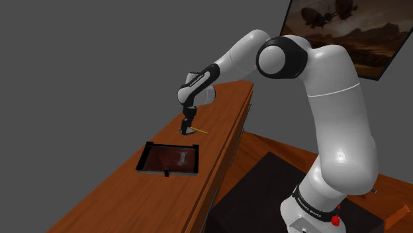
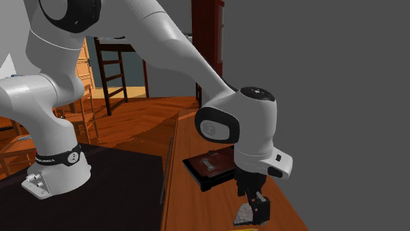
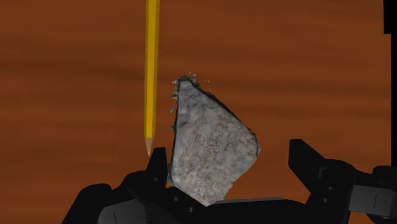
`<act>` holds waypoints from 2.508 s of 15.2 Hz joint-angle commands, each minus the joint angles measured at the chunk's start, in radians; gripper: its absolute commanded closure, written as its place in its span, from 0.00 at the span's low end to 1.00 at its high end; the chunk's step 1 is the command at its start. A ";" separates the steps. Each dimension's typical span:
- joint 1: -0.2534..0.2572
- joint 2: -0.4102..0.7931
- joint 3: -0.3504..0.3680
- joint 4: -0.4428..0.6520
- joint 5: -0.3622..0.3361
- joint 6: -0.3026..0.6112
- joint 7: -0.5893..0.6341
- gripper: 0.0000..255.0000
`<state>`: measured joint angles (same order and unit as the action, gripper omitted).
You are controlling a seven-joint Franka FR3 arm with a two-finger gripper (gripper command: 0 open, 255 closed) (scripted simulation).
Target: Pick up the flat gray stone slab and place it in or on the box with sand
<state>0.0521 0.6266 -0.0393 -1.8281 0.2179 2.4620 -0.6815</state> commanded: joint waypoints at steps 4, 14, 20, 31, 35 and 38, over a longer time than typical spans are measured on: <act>0.000 0.000 0.000 0.000 0.000 0.000 0.000 1.00; -0.008 -0.014 -0.005 0.000 0.000 0.009 -0.007 1.00; 0.112 -0.012 -0.083 0.085 -0.079 -0.098 0.224 0.00; 0.108 0.052 -0.075 0.092 -0.069 -0.042 0.218 0.00; 0.108 0.052 -0.075 0.092 -0.069 -0.042 0.218 1.00; 0.108 0.052 -0.075 0.092 -0.069 -0.042 0.218 1.00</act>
<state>0.1601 0.6786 -0.1140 -1.7358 0.1489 2.4196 -0.4635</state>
